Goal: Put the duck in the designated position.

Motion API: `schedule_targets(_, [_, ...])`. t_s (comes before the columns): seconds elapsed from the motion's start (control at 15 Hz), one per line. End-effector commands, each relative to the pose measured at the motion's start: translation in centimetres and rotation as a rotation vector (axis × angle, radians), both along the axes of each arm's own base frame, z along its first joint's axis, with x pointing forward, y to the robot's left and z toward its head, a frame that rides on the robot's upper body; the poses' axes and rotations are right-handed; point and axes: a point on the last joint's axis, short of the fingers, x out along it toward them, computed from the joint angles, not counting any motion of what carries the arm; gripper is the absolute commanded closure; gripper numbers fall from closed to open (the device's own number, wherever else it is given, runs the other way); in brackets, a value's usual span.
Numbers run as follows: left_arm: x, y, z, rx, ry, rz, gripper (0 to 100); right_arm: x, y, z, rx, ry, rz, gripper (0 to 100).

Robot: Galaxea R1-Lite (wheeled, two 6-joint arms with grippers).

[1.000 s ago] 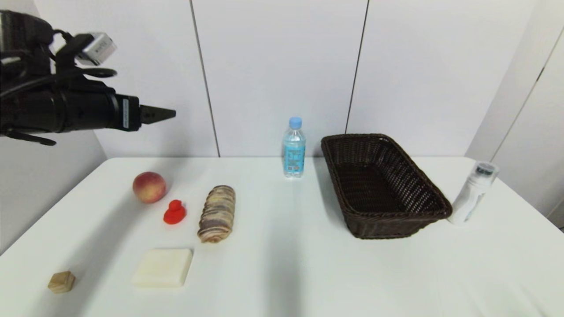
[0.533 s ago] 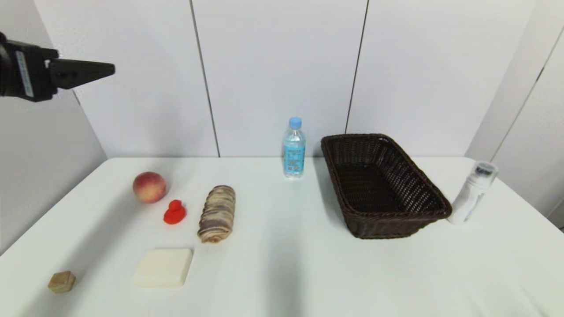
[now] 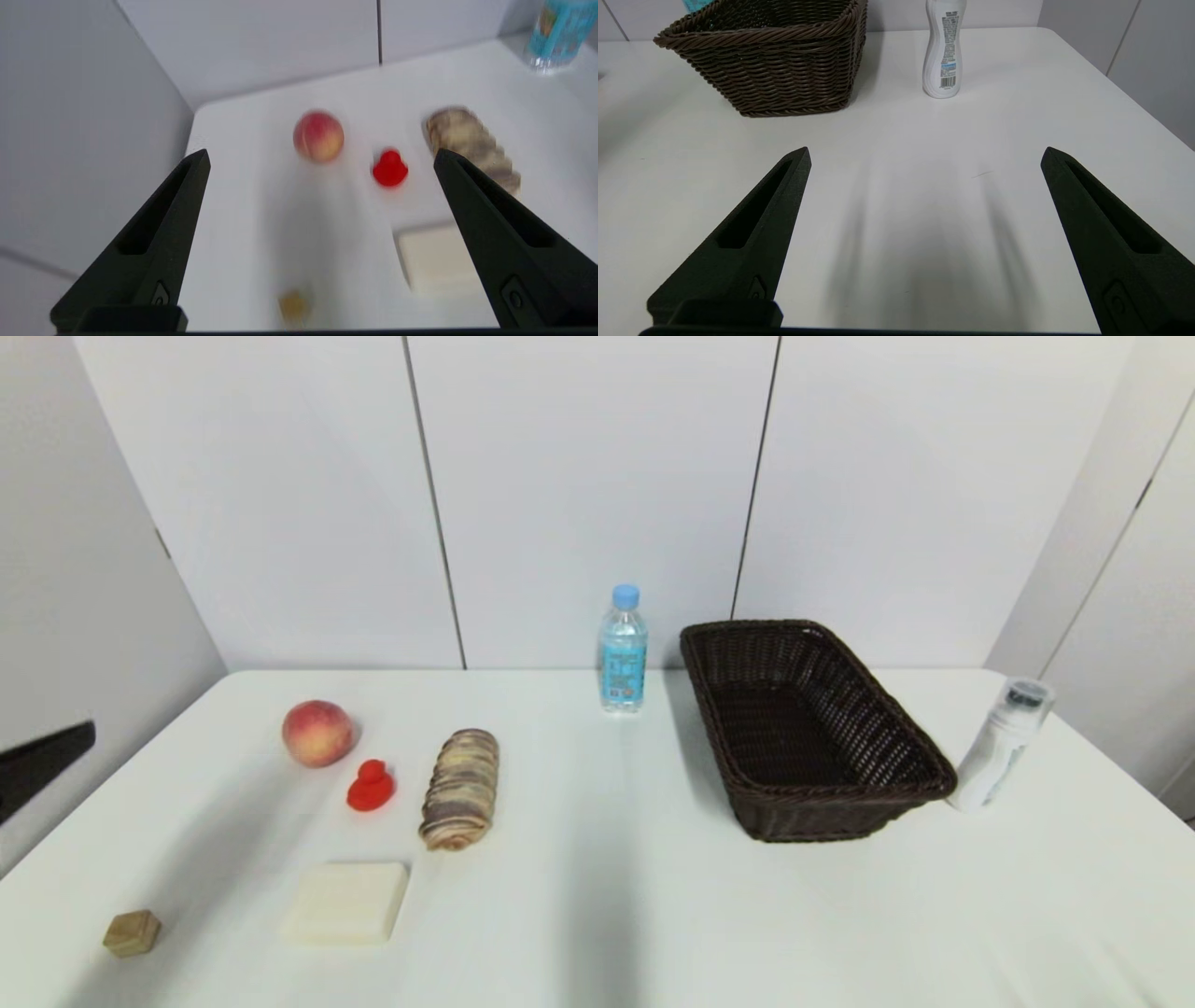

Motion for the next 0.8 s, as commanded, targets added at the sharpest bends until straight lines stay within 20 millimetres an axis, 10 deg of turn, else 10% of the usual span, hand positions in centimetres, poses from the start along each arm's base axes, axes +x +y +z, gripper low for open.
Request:
schedule_targets(0.07, [-5.6,0.2,-8.2,-0.028,-0.015,0.016,0,0.0,0.0,0.0,0.001,0.000,0.000,0])
schedule_targets(0.8, [-9.7,0.2,-17.9,-0.102,-0.154,0.026,0,0.0,0.0,0.0,0.001,0.000,0.000,0])
